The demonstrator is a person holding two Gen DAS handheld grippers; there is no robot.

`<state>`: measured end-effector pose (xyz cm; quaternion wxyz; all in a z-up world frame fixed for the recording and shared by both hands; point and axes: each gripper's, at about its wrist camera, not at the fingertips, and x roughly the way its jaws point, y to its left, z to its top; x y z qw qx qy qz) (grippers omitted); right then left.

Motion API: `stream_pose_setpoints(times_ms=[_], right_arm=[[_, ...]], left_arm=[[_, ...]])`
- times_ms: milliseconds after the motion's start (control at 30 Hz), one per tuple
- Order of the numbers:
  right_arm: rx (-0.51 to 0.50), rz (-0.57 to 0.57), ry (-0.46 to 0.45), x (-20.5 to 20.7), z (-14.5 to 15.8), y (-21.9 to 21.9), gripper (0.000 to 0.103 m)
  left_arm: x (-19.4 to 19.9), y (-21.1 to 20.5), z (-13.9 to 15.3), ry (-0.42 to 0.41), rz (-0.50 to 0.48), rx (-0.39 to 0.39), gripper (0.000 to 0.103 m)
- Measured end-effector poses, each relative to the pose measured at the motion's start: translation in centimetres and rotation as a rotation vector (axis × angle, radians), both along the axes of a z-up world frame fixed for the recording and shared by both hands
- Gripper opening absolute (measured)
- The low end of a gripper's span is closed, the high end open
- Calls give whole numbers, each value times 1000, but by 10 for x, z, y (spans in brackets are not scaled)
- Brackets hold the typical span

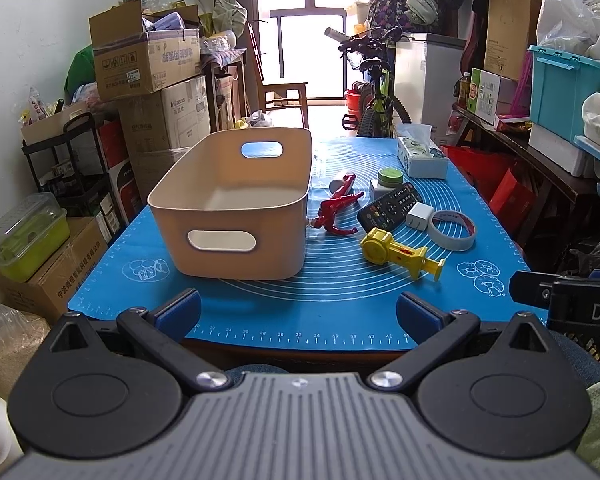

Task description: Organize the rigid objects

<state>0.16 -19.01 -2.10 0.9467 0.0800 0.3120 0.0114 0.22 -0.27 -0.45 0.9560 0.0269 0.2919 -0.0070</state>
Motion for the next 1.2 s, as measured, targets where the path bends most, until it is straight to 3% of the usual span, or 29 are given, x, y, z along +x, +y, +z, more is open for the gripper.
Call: stream_pose_setpoints(times_ms=[567, 800, 1200], right_arm=[[9, 3, -1, -1, 5, -1, 101], [52, 32, 16, 13, 18, -5, 101], [72, 84, -20, 66, 52, -13, 101]], left_arm=[[-2, 7, 9, 3, 3, -15, 103], [10, 7, 31, -24, -21, 34, 102], [62, 46, 81, -14, 52, 35, 102]])
